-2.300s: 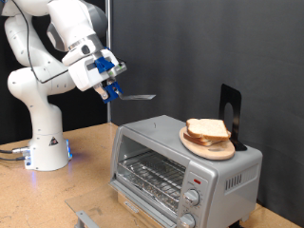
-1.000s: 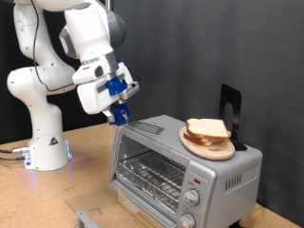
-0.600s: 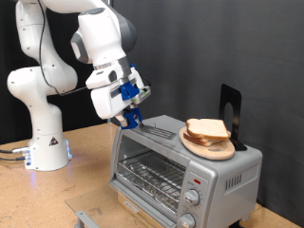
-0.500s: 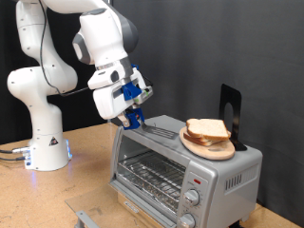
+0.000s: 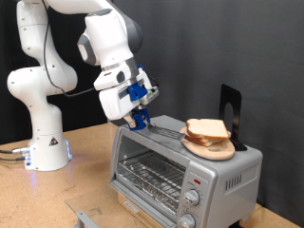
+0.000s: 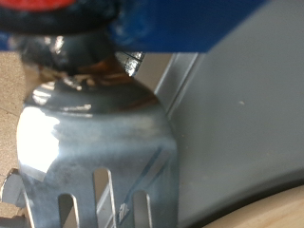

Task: Make a piece of toast with the oven

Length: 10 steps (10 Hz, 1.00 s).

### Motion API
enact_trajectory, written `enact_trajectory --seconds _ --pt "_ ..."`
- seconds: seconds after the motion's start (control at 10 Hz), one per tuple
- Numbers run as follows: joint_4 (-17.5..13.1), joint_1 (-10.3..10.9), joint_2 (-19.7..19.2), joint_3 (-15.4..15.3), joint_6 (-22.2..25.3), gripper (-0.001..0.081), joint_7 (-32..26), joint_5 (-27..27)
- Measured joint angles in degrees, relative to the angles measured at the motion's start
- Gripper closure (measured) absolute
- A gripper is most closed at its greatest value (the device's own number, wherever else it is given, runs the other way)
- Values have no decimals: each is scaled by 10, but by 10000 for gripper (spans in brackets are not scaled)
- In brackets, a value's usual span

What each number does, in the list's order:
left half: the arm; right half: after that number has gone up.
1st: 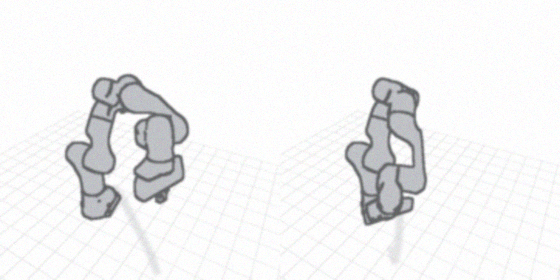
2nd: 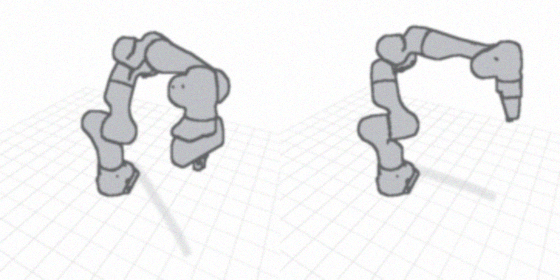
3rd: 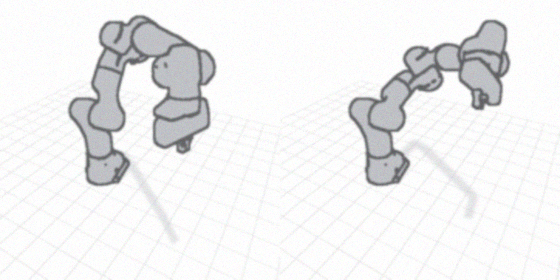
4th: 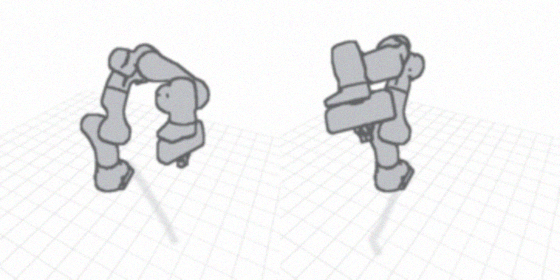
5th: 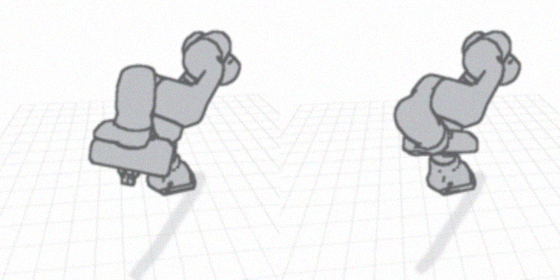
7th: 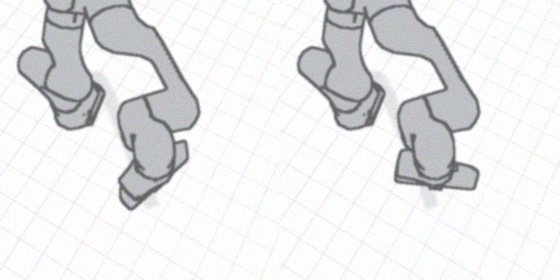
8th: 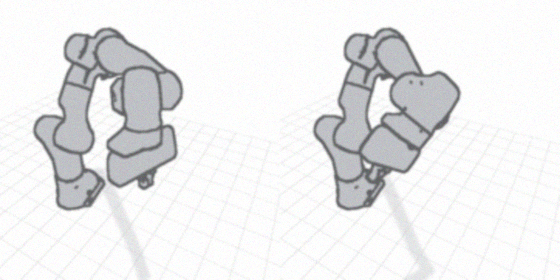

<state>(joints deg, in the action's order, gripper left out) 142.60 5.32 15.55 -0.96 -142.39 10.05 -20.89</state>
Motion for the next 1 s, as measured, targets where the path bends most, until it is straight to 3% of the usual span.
enact_trajectory --seconds 1.0 --pt "-9 2 9 -4 -8 373 -24 -37"
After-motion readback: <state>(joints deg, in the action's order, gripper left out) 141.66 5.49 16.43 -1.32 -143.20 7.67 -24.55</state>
